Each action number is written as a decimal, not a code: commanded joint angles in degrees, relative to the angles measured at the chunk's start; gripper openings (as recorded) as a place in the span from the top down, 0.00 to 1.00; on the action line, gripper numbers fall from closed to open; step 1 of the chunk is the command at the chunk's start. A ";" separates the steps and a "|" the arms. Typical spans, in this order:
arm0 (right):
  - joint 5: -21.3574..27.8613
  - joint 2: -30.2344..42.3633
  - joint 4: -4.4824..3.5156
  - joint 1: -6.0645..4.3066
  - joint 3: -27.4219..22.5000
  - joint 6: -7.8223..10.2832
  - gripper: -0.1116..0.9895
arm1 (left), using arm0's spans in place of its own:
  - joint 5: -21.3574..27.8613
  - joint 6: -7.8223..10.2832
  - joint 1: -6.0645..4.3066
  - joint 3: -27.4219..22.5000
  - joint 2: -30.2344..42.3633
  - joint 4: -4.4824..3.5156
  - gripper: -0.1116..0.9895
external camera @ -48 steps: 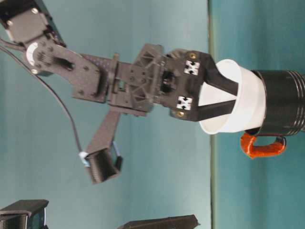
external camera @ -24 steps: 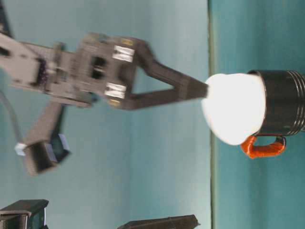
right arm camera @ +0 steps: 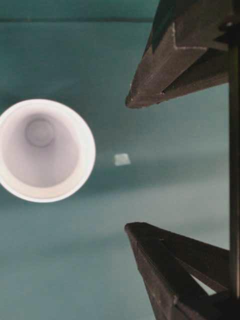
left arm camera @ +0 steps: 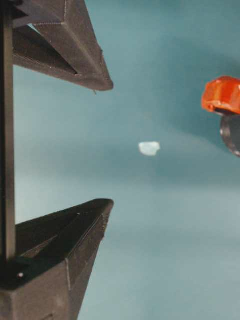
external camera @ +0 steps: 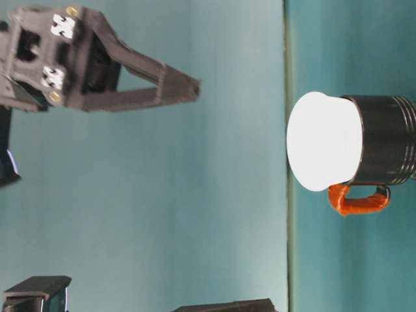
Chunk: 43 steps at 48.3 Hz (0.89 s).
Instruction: Put the paper cup into the moved red handle cup holder.
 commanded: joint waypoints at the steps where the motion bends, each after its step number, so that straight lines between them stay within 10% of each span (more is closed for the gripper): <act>1: -0.88 -3.52 0.00 0.44 0.44 -0.18 0.09 | -0.35 0.00 -0.35 -0.79 -1.76 0.18 0.03; 43: -34.37 -33.13 0.00 0.70 31.38 -0.18 0.09 | -0.35 0.00 -0.26 -0.44 -14.68 0.18 0.09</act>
